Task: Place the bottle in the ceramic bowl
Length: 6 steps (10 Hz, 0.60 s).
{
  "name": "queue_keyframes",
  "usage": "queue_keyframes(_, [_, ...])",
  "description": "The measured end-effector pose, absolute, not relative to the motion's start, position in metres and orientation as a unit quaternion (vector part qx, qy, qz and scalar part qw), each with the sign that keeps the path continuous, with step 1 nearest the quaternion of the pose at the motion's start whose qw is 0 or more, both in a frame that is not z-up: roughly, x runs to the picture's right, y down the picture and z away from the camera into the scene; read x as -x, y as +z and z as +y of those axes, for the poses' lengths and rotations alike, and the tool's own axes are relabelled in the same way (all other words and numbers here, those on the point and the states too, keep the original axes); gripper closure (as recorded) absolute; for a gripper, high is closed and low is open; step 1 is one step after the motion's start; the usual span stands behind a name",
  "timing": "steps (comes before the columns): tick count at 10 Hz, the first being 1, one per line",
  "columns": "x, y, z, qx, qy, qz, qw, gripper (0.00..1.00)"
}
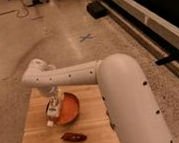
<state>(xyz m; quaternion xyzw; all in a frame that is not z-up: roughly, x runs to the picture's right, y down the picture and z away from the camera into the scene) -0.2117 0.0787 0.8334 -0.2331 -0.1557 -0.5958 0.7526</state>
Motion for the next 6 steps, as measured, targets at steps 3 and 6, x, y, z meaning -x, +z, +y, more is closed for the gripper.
queue_keyframes(3, [0.2027,0.8438,0.0608,0.231,-0.593,-0.155,0.755,0.81])
queue_keyframes(6, [0.2060,0.8426,0.0705,0.232,-0.594,-0.160,0.754,0.84])
